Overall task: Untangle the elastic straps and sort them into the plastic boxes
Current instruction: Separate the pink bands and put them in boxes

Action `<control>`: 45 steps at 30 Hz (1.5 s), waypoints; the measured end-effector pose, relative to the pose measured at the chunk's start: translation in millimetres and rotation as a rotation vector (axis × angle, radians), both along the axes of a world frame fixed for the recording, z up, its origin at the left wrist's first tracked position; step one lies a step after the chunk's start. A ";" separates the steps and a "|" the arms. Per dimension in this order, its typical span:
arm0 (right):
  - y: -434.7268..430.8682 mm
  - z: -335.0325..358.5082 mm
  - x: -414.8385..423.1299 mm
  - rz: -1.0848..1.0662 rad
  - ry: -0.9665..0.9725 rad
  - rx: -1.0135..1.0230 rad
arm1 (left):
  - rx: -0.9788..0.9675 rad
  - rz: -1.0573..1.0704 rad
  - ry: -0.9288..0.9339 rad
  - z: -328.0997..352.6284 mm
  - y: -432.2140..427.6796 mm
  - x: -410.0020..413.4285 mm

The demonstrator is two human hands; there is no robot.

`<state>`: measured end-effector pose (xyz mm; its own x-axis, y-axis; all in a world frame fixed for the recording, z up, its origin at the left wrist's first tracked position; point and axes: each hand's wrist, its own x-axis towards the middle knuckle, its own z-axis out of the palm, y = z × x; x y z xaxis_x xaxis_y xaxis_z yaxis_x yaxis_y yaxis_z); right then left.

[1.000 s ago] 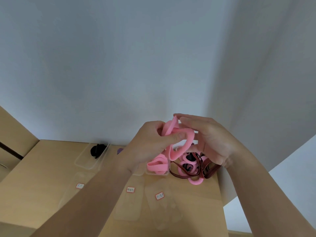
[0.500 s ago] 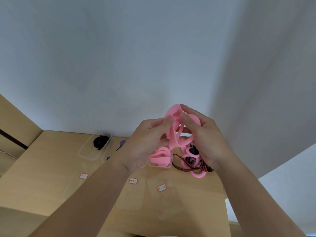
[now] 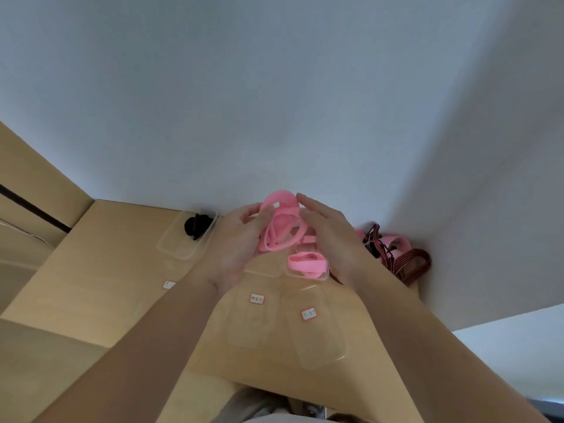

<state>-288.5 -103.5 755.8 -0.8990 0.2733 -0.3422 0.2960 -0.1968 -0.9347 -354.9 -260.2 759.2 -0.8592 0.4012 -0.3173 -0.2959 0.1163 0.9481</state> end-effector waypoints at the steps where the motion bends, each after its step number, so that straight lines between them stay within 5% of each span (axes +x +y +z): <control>1: -5.0 -10.2 -6.5 0.013 -0.019 0.011 | -0.025 0.032 0.002 -10.0 -4.9 -6.4; 9: -44.5 -97.2 -63.9 -0.085 -0.158 0.151 | -0.332 0.004 0.163 -98.2 -13.3 -74.5; 16: -62.9 -153.0 -83.3 -0.041 -0.263 0.760 | -0.471 -0.043 0.108 -160.4 18.8 -109.3; 21: -75.8 -168.8 -83.9 0.012 -0.278 0.990 | -0.486 -0.054 0.104 -183.0 33.6 -112.6; 26: -82.3 -180.9 -97.1 0.074 -0.346 1.197 | -0.578 -0.161 0.294 -189.8 32.8 -123.2; 36: -91.1 -189.4 -105.9 0.215 -0.369 1.378 | -0.684 -0.536 0.654 -182.7 24.1 -160.4; 45: -101.5 -198.8 -111.0 0.468 -0.484 1.453 | -0.671 -0.696 0.658 -183.3 19.4 -169.9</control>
